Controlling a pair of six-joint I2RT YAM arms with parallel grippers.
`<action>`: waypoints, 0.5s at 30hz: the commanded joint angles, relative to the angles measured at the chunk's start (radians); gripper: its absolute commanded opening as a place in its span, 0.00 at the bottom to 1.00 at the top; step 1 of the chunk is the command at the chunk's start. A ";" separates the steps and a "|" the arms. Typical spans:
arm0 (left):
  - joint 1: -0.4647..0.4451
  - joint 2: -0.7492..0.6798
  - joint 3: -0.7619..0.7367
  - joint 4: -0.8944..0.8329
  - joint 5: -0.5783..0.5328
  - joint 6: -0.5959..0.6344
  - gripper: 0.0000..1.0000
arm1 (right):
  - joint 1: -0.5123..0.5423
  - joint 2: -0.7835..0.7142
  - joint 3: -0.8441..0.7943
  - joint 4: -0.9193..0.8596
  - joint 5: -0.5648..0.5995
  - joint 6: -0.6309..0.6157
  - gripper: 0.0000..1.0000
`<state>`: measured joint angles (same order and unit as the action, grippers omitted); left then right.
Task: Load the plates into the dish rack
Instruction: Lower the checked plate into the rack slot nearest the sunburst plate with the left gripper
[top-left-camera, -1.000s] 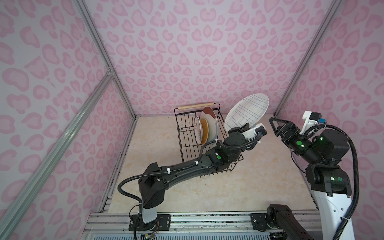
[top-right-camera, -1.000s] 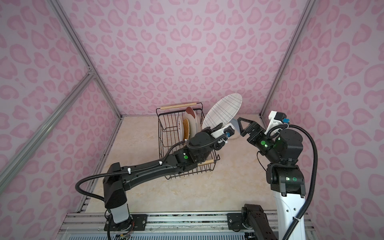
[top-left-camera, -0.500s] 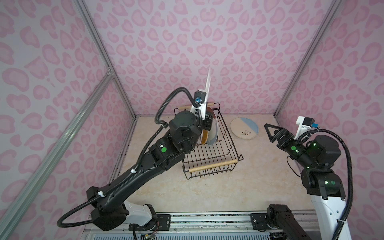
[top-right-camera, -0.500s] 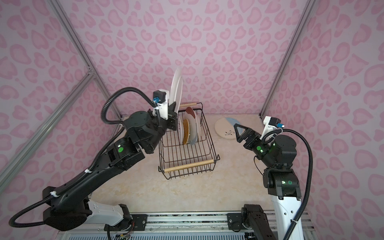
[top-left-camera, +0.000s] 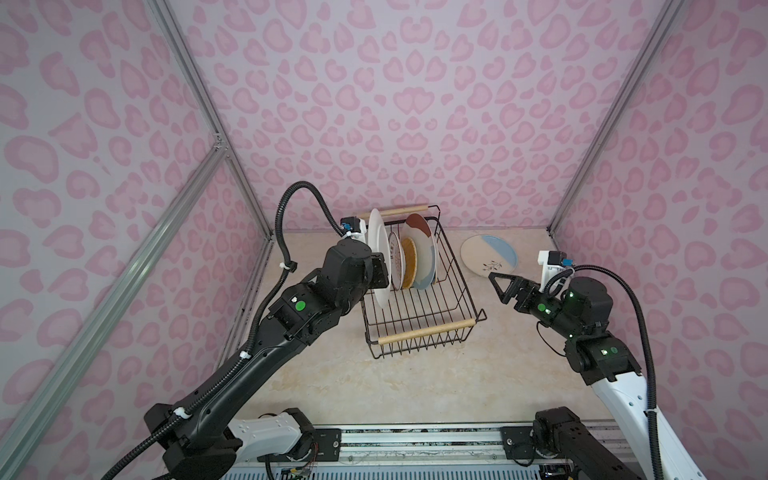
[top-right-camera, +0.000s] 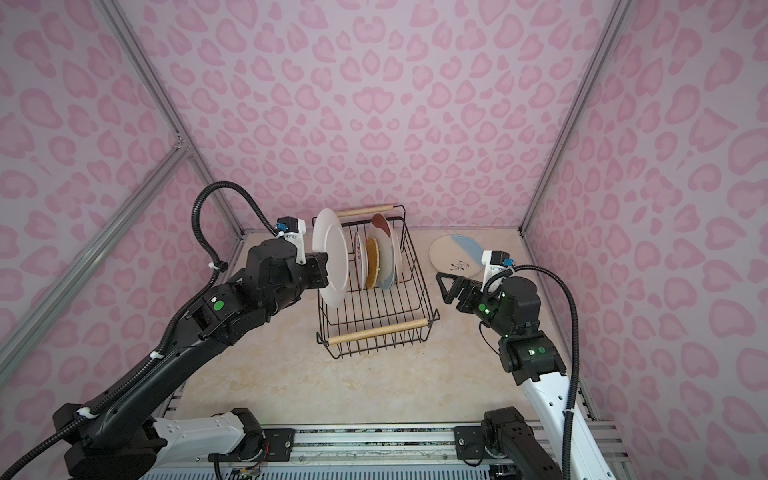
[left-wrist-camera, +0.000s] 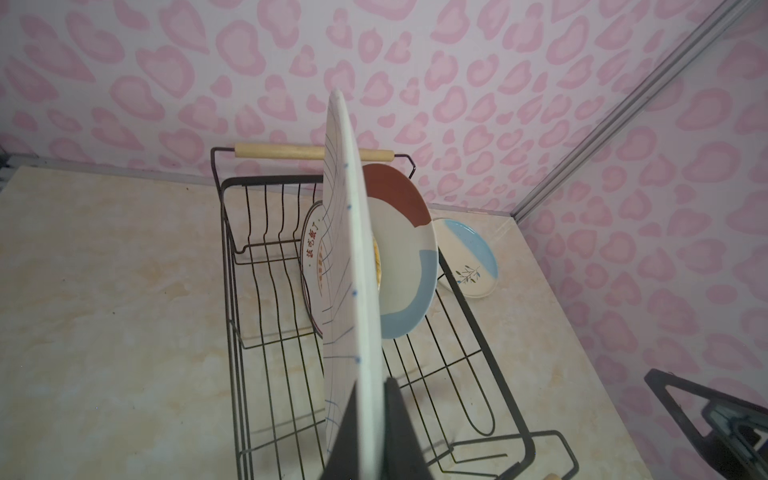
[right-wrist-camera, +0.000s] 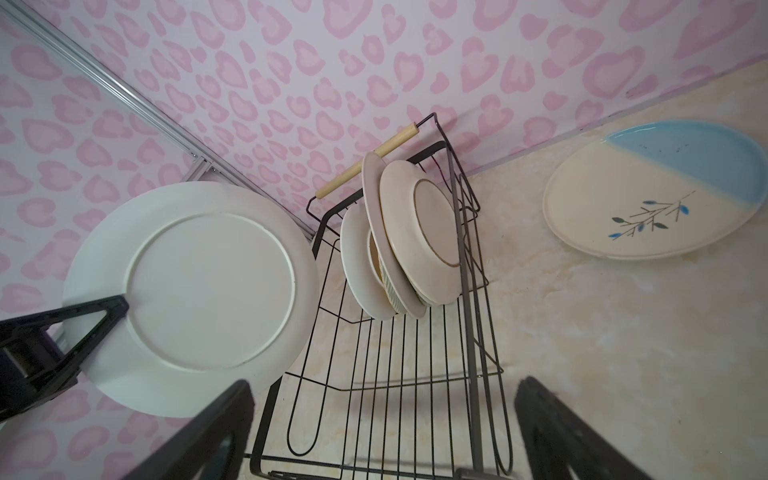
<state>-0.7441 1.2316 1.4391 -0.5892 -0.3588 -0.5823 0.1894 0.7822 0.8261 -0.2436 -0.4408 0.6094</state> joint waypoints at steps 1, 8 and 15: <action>0.031 0.040 -0.006 0.051 0.047 -0.080 0.04 | 0.017 -0.015 -0.038 0.057 0.043 -0.054 0.98; 0.077 0.158 0.013 0.063 0.054 -0.088 0.04 | 0.021 -0.070 -0.139 0.116 0.030 -0.099 0.98; 0.102 0.262 0.058 0.089 0.054 -0.077 0.03 | 0.021 -0.106 -0.201 0.167 0.027 -0.136 0.98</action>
<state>-0.6464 1.4673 1.4712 -0.5739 -0.3019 -0.6609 0.2092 0.6842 0.6369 -0.1379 -0.4118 0.5053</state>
